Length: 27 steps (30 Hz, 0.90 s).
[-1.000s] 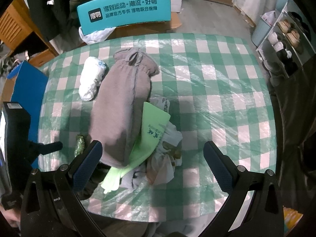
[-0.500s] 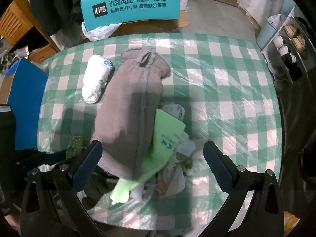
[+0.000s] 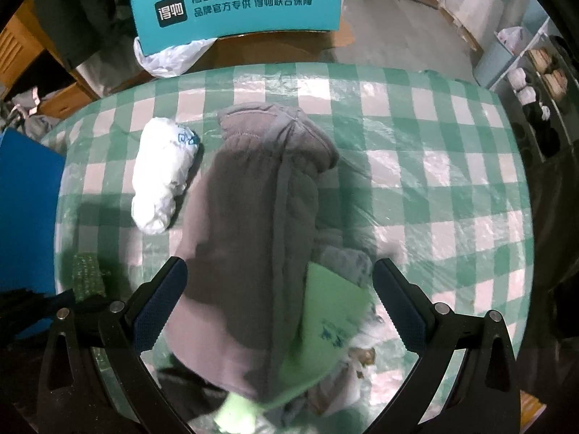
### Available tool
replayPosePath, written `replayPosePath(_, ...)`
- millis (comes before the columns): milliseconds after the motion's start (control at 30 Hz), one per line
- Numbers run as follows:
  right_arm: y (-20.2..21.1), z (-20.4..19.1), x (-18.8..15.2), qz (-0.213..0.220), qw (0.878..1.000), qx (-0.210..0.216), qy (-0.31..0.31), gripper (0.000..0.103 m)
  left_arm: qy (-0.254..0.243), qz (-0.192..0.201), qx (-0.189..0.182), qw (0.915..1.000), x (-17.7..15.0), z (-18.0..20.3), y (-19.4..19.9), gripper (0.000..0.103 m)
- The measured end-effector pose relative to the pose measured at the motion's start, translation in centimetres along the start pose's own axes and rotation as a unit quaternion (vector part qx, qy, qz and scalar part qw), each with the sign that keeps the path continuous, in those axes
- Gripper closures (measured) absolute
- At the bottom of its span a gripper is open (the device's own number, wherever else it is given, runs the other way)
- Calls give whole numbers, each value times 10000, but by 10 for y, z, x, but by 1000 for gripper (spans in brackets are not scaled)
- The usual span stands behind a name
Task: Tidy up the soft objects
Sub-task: 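Move both tools over the table toward the green sponge and grey glove, then grasp the grey glove with the right tool while the left tool grasps the green sponge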
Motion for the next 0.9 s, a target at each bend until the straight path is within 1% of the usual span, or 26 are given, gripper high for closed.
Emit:
replayPosePath(267, -16, -6, 9, -96, 9999, 24, -106, 2, 79, 83, -7, 9999, 15, -1, -5, 89)
replayPosePath(567, -33, -13, 10, -250, 9995, -192, 76, 2, 130, 72, -37, 9999, 20, 1, -10, 89)
replayPosePath(633, -35, -15, 11, -242, 9994, -206, 110, 8, 133, 78, -29, 9999, 20, -1, -9, 89)
replayPosePath(700, -36, -19, 10, -261, 9994, -142, 185, 21, 141, 80, -24, 9999, 20, 0, -10, 89)
replayPosePath(800, -36, -22, 8, -286, 9991, -90, 285, 30, 128, 87, -14, 9999, 20, 1, -9, 89)
replayPosePath(867, -34, -24, 8, -263, 9991, -49, 343, 47, 103, 97, -8, 9999, 20, 2, -9, 89)
replayPosePath(900, -32, -25, 8, -258, 9991, -6, 346, 54, 89, 105, -7, 9999, 20, 2, -8, 89)
Point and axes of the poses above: each gripper's, at about its wrist camera, not at the fingertips, and y roughly against the way its jaws point, z to its right, x to its top, the point moved 8 cm from there along -y, roughly the way its jaws point, and after that the axes turned 9 degrees about z, right-handed, at the moved point
